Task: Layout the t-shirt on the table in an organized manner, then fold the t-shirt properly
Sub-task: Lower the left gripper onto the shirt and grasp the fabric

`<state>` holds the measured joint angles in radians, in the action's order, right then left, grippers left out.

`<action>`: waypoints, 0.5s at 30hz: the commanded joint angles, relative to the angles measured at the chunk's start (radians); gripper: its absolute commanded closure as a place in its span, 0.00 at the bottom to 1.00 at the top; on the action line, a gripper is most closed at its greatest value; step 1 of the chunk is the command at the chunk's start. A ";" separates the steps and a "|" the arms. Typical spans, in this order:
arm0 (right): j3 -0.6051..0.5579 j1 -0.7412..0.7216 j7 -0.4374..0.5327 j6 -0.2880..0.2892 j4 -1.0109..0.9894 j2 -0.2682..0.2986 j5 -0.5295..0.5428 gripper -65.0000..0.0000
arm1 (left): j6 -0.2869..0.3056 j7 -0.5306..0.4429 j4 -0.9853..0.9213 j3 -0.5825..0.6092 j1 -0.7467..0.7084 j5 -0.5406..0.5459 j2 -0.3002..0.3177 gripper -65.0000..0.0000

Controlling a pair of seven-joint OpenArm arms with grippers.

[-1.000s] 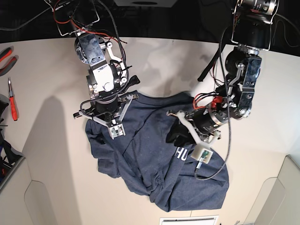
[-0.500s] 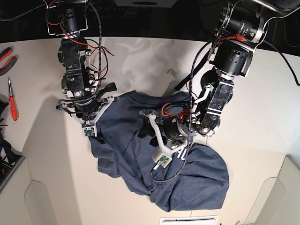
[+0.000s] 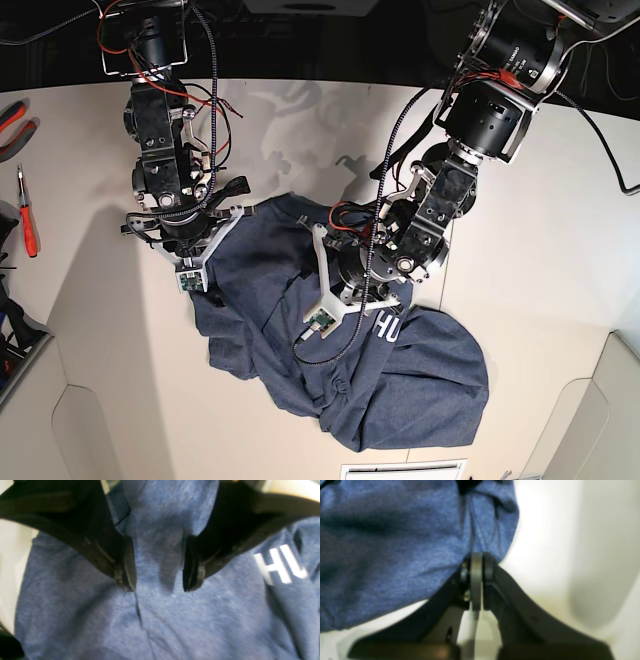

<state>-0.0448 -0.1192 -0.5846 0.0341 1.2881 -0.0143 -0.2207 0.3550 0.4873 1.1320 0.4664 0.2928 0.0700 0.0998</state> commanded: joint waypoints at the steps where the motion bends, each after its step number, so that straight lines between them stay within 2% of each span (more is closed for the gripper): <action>1: 0.001 -0.018 0.007 0.000 0.013 -0.002 0.001 0.99 | -0.003 -0.019 0.015 0.000 0.013 0.011 -0.003 0.48; 10: 0.001 -0.016 0.007 0.000 0.013 -0.002 0.005 0.99 | -0.006 -0.042 0.014 0.000 -0.016 -0.002 -0.002 0.48; 15: 0.001 -0.016 0.007 0.000 0.013 -0.002 0.005 0.99 | -0.135 -0.057 0.014 0.000 -0.016 -0.115 -0.002 0.49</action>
<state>-0.0448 -0.1188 -0.5850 0.0341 1.2881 -0.0143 -0.2169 0.2245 0.4549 1.1320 0.4683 0.2550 -0.0475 0.0998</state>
